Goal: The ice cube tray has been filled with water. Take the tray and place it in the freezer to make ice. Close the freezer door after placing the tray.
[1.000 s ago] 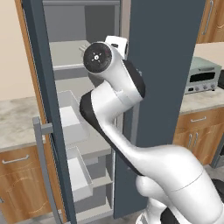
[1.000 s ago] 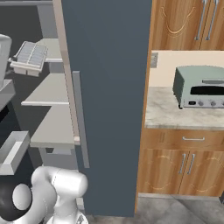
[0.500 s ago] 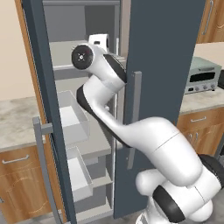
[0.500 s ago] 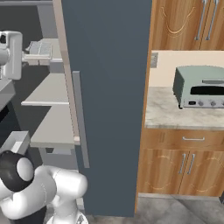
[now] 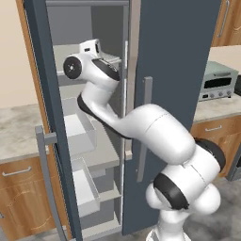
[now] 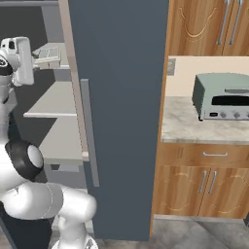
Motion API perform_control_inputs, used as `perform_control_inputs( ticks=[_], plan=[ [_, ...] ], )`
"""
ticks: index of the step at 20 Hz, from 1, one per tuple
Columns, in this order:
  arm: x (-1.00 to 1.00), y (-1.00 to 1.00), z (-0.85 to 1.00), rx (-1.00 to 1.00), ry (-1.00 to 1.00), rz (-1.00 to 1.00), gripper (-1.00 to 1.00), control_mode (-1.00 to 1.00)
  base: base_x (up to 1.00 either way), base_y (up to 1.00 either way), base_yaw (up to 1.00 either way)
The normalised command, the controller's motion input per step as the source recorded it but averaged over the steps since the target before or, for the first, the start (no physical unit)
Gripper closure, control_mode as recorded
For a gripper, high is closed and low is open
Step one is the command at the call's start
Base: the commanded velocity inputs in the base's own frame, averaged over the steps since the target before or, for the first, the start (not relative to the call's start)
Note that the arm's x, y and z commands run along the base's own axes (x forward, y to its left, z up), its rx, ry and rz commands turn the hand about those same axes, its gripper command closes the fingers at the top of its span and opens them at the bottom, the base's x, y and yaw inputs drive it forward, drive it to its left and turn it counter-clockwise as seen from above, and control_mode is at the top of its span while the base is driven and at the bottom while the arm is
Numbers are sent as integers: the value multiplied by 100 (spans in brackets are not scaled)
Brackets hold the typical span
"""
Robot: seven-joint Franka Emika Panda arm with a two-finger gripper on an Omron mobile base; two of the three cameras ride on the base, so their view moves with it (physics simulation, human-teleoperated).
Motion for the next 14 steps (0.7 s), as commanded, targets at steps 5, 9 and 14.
perform_control_inputs(
  ticks=[5, 9, 14],
  plan=[
    [65, 18, -1, -7, 0, 0, 100, -100, 0, 0, 0],
    [44, 19, -3, -4, 0, 0, 100, -100, 0, 0, 0],
    [60, 28, -9, 0, 6, 0, 100, -100, 0, 0, 0]
  ],
)
